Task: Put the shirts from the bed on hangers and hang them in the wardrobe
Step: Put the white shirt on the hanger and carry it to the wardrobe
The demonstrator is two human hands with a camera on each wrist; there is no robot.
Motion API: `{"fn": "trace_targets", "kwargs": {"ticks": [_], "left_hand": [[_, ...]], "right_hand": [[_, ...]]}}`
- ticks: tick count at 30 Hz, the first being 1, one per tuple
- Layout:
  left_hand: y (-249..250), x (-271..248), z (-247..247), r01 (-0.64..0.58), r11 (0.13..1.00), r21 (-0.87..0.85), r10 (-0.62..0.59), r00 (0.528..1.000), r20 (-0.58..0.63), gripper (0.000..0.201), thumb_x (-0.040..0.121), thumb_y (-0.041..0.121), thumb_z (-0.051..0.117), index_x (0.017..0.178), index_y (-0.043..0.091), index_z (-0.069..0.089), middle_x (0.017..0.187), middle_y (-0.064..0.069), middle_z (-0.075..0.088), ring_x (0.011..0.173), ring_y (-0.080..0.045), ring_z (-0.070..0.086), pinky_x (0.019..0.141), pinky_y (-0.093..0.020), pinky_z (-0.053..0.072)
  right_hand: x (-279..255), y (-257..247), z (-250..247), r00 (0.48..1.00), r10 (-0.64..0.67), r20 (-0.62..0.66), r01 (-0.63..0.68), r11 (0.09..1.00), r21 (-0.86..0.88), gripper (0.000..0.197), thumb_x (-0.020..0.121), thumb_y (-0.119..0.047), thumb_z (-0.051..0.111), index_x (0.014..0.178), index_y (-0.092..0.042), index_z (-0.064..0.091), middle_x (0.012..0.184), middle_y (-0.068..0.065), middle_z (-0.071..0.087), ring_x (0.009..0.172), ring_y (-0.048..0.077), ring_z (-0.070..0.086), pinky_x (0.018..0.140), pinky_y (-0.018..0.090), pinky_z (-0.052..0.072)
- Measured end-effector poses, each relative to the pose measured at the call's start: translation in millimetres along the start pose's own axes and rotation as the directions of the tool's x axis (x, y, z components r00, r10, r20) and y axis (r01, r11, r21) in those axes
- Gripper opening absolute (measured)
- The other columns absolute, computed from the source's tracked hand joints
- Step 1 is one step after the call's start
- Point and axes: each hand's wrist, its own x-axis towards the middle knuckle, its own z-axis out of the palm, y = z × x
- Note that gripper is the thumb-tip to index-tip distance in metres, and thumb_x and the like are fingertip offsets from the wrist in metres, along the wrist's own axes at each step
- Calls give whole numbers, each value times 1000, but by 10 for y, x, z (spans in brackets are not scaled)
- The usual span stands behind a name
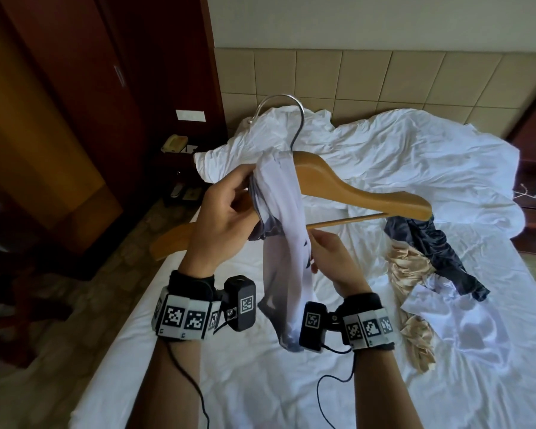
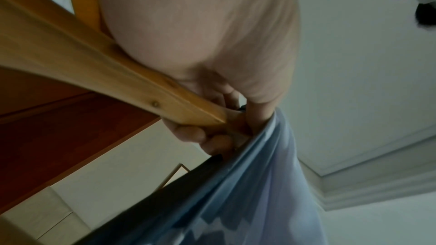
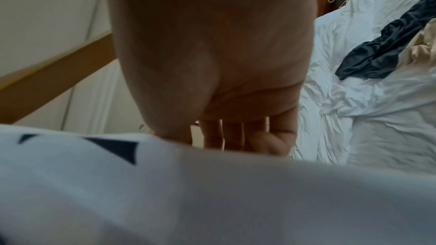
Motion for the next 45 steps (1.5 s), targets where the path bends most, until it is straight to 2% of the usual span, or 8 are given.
{"fn": "trace_targets", "kwargs": {"ticks": [4, 8, 12, 16, 26, 38, 42, 45], "left_hand": [[-13, -13, -3, 0, 1000, 25, 0, 1000, 12, 37, 94, -8, 65, 125, 10, 63, 107, 6, 73, 104, -11, 70, 84, -22, 51], [-18, -13, 0, -1, 999, 37, 1, 1000, 14, 35, 94, -7, 65, 126, 8, 64, 110, 1, 73, 106, -16, 69, 85, -25, 51], [-11, -8, -18, 5, 999, 43, -6, 1000, 18, 37, 94, -7, 65, 127, 8, 64, 111, -1, 74, 108, -18, 70, 88, -31, 55], [-14, 0, -48, 17, 1000, 19, -17, 1000, -3, 40, 93, -8, 66, 129, 12, 63, 115, 1, 74, 111, -20, 70, 91, -33, 56], [-134, -38, -159, 72, 997, -16, -73, 996, -60, 40, 92, -10, 66, 121, 17, 66, 108, -1, 75, 105, -23, 71, 85, -38, 57], [-307, -108, -319, 168, 982, -91, -174, 983, -63, 46, 90, -18, 61, 117, 19, 66, 104, 4, 75, 94, -8, 72, 73, -20, 57], [-450, -176, -348, 232, 968, -91, -240, 967, -83, 49, 88, -22, 57, 118, 17, 65, 90, 13, 74, 79, -3, 67, 64, -17, 52], [-545, -232, -376, 280, 957, -79, -286, 955, -81, 50, 88, -21, 57, 121, 16, 65, 89, 11, 74, 78, -8, 64, 63, -20, 49]], "right_hand": [[-77, -4, 57, 994, 58, 94, -55, 998, -35, 47, 79, -33, 48, 81, 13, 57, 66, 6, 55, 64, 12, 46, 60, 26, 34], [-67, 47, 59, 983, 64, 169, -47, 993, -104, 23, 94, -4, 54, 74, -12, 64, 66, -3, 59, 61, -2, 48, 65, 24, 39], [-76, 0, 56, 994, 50, 92, -50, 999, -6, 36, 65, -34, 58, 76, -1, 65, 63, -1, 58, 61, 8, 47, 56, 22, 37], [-27, 7, -8, 996, 61, -61, -47, 977, 209, 19, 88, -26, 70, 76, -12, 67, 61, -1, 48, 54, 11, 38, 52, 23, 30], [-23, 42, -222, 985, 149, -90, -23, 624, 781, 30, 105, -7, 51, 77, -15, 57, 69, -2, 31, 51, 9, 22, 43, 20, 19], [-65, 124, -446, 914, 391, -112, -46, 374, 926, 33, 103, -8, 51, 72, -15, 54, 56, -7, 26, 42, 7, 20, 37, 20, 19], [-114, 192, -558, 930, 365, -32, -34, 173, 984, 14, 75, 4, 67, 72, -8, 62, 56, -8, 27, 41, 6, 21, 44, 19, 13], [-146, 275, -646, 954, 298, 34, -46, 32, 998, 46, 42, 19, 83, 74, -5, 62, 59, -6, 28, 40, 8, 23, 41, 19, 16]]}}
